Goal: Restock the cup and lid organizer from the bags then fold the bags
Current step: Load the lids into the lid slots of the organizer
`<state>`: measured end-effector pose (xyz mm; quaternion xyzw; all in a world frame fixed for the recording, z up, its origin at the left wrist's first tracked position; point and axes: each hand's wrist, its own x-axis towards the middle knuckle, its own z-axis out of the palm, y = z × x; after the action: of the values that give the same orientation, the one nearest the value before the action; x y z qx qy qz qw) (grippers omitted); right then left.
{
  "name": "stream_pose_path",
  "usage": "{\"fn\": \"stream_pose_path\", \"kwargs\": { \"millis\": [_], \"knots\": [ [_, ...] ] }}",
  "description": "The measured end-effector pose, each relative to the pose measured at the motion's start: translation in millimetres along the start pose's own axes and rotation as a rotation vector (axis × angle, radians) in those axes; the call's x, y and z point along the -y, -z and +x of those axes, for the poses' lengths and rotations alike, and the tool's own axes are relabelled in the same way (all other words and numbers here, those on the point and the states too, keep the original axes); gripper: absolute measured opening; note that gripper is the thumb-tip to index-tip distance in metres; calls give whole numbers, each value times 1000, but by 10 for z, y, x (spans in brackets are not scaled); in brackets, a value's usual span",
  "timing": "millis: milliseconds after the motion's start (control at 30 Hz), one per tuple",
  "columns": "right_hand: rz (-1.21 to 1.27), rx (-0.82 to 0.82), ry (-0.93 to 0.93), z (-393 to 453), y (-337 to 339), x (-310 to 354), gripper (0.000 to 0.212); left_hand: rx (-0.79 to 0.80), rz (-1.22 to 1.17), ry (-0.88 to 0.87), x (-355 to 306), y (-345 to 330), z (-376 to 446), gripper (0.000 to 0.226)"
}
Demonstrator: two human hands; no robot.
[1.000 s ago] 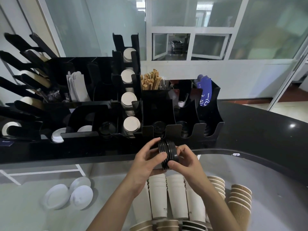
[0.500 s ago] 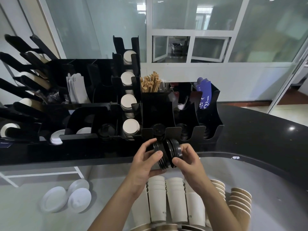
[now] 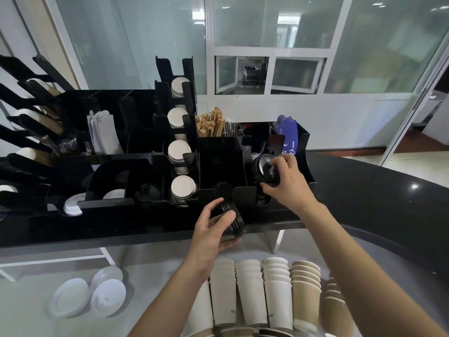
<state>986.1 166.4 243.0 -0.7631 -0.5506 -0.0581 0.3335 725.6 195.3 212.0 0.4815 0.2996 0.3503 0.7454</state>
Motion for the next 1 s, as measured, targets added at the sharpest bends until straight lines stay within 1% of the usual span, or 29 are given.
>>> {"fn": "stream_pose_path", "kwargs": {
  "millis": [67,167,367,533,767,900,1000],
  "knots": [
    [-107,66,56,106,-26,-80,57,-3,11,1,22,-18,1,42],
    [-197,142,149,194,-72,-170,58,-11,11,7,52,-20,-12,42],
    [-290,151,243,297,-110,-230,61,-9,6,26,86,-32,-48,41],
    [-557,200,270,325,-194,-241,57,10,13,28,74,-42,-54,42],
    [-549,344,240,287,-287,-300,43,-7,5,35,103,0,-46,42],
    [-582,315,306,228,-305,-313,46,-8,6,41,128,9,-42,43],
    [-588,289,317,180,-331,-296,50,-6,9,43,136,-2,-49,43]
  ]
}}
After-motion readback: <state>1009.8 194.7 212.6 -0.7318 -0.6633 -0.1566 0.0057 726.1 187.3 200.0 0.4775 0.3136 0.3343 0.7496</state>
